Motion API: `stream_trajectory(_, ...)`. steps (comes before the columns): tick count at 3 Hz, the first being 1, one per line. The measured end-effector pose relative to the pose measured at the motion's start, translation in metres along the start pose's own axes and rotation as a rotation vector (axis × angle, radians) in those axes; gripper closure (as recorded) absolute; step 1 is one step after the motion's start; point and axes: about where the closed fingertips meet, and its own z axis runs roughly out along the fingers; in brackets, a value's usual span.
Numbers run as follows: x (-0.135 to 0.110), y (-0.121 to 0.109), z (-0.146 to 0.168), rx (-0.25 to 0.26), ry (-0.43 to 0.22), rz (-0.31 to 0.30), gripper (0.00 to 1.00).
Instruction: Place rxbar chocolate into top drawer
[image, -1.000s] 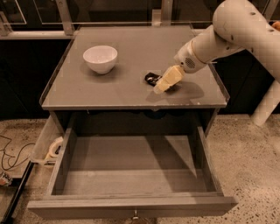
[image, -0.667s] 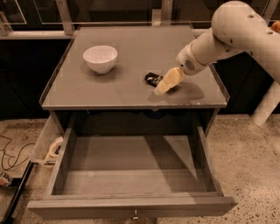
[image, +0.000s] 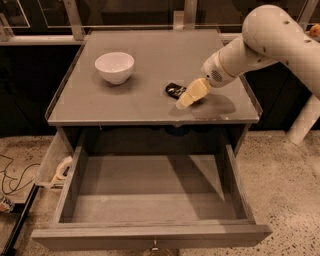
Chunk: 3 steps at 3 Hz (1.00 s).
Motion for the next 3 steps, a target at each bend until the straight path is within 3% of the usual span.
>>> stream_trajectory(3,0.013,-0.004,0.018,-0.018,0.023,0.027,0.0)
